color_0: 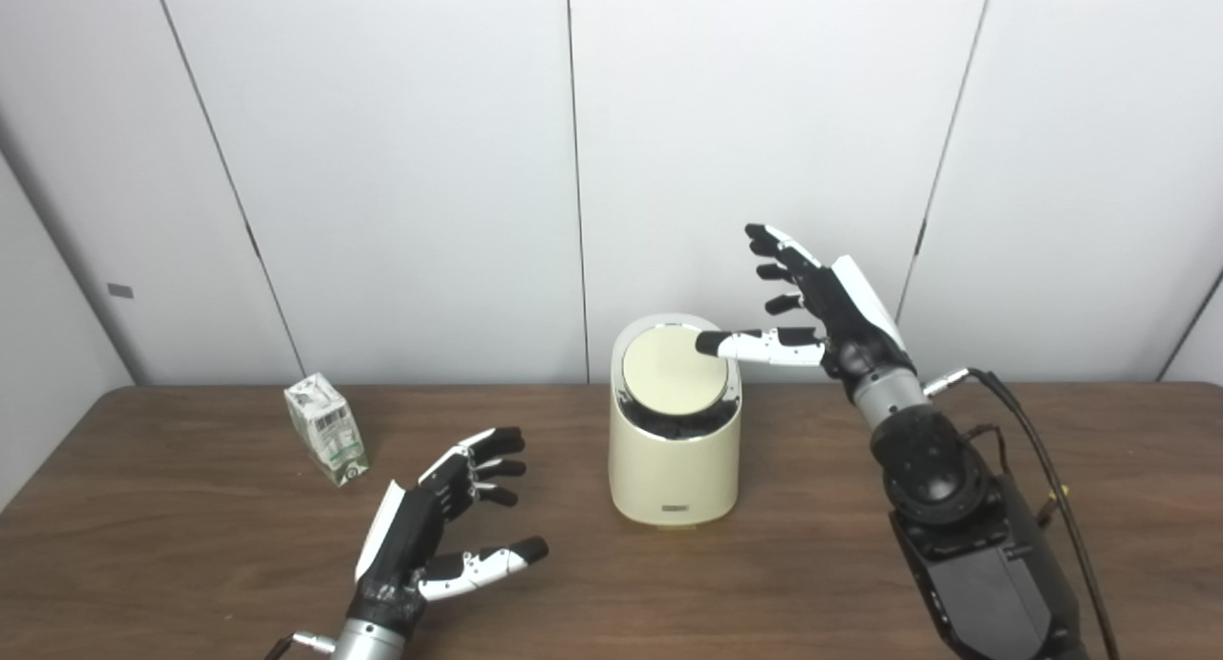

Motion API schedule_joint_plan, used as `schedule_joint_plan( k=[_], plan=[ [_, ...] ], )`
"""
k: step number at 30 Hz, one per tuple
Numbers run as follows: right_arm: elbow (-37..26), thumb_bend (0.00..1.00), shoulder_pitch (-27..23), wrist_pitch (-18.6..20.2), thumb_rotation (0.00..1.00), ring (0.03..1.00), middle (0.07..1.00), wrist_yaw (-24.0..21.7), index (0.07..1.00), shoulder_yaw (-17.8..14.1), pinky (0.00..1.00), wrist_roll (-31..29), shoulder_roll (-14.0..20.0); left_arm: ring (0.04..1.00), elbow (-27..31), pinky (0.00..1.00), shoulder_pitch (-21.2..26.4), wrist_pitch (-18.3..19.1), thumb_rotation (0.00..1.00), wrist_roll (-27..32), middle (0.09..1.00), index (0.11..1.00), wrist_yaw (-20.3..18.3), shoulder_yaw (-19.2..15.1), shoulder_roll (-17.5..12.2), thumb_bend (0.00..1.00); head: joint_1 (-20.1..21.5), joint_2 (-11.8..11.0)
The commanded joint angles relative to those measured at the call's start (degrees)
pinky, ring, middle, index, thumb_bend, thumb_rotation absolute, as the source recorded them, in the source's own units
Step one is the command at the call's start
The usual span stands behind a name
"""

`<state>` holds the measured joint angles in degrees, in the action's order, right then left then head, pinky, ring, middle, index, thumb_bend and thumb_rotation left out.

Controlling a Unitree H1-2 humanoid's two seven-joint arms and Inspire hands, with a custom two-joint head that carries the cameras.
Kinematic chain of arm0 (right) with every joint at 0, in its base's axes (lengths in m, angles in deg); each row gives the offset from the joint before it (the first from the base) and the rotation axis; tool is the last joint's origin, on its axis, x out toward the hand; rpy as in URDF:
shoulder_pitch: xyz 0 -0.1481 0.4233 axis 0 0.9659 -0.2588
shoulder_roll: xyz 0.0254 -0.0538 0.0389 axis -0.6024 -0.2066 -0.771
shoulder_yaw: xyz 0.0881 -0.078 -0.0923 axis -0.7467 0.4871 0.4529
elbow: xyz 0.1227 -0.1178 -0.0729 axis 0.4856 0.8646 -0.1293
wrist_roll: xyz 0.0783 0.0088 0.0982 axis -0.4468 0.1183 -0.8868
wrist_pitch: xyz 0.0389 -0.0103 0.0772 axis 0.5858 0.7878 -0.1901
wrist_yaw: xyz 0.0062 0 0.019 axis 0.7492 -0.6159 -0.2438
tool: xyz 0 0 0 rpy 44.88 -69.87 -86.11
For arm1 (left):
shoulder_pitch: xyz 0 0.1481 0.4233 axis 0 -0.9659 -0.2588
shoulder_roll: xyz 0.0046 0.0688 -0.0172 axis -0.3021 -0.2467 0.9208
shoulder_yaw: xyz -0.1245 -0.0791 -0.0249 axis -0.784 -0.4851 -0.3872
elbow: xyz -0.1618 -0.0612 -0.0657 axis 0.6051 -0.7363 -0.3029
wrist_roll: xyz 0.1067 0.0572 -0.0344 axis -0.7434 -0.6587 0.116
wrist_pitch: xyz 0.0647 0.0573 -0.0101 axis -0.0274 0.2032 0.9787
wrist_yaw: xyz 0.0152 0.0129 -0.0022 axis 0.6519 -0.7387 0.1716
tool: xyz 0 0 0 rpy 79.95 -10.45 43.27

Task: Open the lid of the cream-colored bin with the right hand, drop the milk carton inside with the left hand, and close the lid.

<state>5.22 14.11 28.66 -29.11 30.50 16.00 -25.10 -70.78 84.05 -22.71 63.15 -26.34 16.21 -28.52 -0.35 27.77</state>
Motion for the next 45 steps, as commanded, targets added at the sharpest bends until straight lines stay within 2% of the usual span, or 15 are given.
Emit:
schedule_joint_plan(
  k=[1, 4, 7, 10, 22, 38, 45],
  plan=[
    [-0.51, 0.86, -3.43, -0.79, 0.39, 0.877, 0.915, 0.40, 0.919, 0.02, 0.73, 0.37, -0.22, 0.753, -0.31, 0.63, 0.88, -1.49, 0.16, 0.40, 0.818, 0.847, 0.37, 0.24, 0.51, 0.80, -0.10, 0.06],
    [-0.14, 0.85, -3.70, -0.63, 0.38, 0.879, 0.910, -0.19, 0.931, 0.64, 0.74, 0.34, -0.36, 0.750, -0.37, 0.63, 0.89, -1.40, 0.17, 0.37, 0.817, 0.849, 0.54, 0.23, 0.81, 0.80, -0.34, 0.07],
    [1.02, 0.86, -3.92, -2.13, 0.37, 0.874, 0.899, 0.64, 0.929, 1.72, 0.76, 1.59, -0.42, 0.748, -0.30, 0.63, 0.90, -1.34, 0.17, 0.19, 0.816, 0.847, 0.68, 0.26, 1.07, 0.80, -0.45, 0.14],
    [1.52, 0.87, -4.14, -1.62, 0.38, 0.886, 0.907, 0.14, 0.936, 2.51, 0.79, 2.20, -0.44, 0.742, -0.29, 0.62, 0.97, -1.56, 0.16, 0.07, 0.812, 0.845, 0.78, 0.27, 1.29, 0.80, -0.66, 0.10],
    [4.31, 0.99, -4.54, -2.37, 0.36, 0.887, 0.914, -1.07, 0.939, 5.49, 0.78, 4.88, 0.61, 0.739, 0.55, 0.60, 1.11, -1.52, 0.15, -0.21, 0.812, 0.839, 1.07, 0.13, 1.79, 0.78, -1.29, 0.30],
    [9.05, 0.93, -5.33, -3.05, 0.36, 0.909, 0.925, 0.04, 0.935, 5.91, 0.83, 6.06, 0.98, 0.735, 1.29, 0.60, 0.76, -1.71, 0.15, -0.50, 0.805, 0.833, 1.10, 0.09, 1.71, 0.77, -1.36, 0.72],
    [11.26, 0.91, -5.48, -2.94, 0.37, 0.887, 0.919, 1.42, 0.932, 5.15, 0.75, 6.64, 1.04, 0.738, 1.37, 0.60, 0.56, -1.75, 0.15, -0.53, 0.811, 0.836, 0.78, 0.31, 1.62, 0.76, -1.38, 0.93]
  ],
)
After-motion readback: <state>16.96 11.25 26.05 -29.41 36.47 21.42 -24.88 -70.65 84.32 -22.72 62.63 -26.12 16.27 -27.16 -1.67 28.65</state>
